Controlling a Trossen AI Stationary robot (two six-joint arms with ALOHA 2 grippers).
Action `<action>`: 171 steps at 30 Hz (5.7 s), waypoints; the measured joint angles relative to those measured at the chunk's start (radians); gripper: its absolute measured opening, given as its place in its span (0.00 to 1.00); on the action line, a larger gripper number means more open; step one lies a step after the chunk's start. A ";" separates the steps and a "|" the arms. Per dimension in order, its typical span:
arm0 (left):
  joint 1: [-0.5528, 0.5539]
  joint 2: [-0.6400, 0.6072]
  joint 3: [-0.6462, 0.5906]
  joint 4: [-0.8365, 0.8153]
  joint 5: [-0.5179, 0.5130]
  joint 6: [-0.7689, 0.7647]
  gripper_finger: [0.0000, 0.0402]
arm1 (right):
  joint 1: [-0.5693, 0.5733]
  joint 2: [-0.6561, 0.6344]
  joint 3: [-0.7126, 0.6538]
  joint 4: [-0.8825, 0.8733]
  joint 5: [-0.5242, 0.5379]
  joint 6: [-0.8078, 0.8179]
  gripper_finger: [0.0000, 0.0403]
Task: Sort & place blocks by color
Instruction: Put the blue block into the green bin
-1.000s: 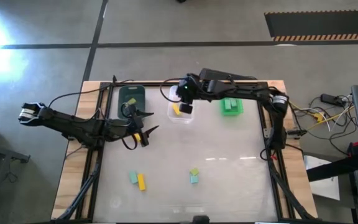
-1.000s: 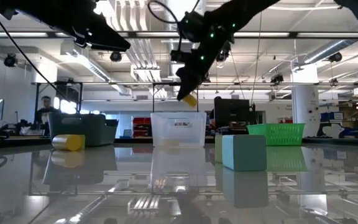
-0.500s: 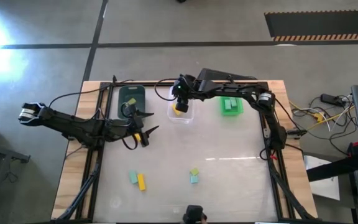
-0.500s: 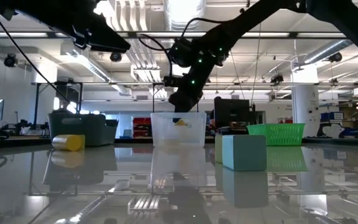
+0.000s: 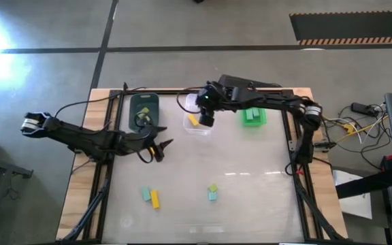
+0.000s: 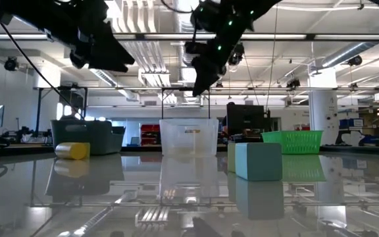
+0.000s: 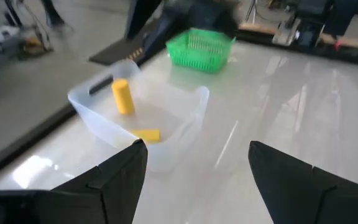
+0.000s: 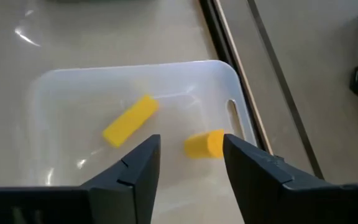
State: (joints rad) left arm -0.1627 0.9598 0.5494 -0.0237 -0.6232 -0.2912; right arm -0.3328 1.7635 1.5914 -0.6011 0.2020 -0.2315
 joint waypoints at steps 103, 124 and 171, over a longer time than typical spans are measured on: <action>-0.482 0.511 0.166 -0.543 0.597 0.143 0.58 | 0.355 -0.499 -0.644 0.532 0.000 0.259 0.17; -0.327 0.266 0.292 -0.580 0.227 0.033 0.27 | 0.392 -0.496 -0.823 0.809 0.002 0.192 0.16; 0.035 0.432 0.293 0.531 0.424 0.429 0.27 | 0.415 -0.520 -0.976 1.548 -0.230 0.057 0.70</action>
State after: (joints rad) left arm -0.1280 1.3918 0.8428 0.5070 -0.1990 0.1379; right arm 0.0826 1.2440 0.6152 0.9472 -0.0276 -0.1741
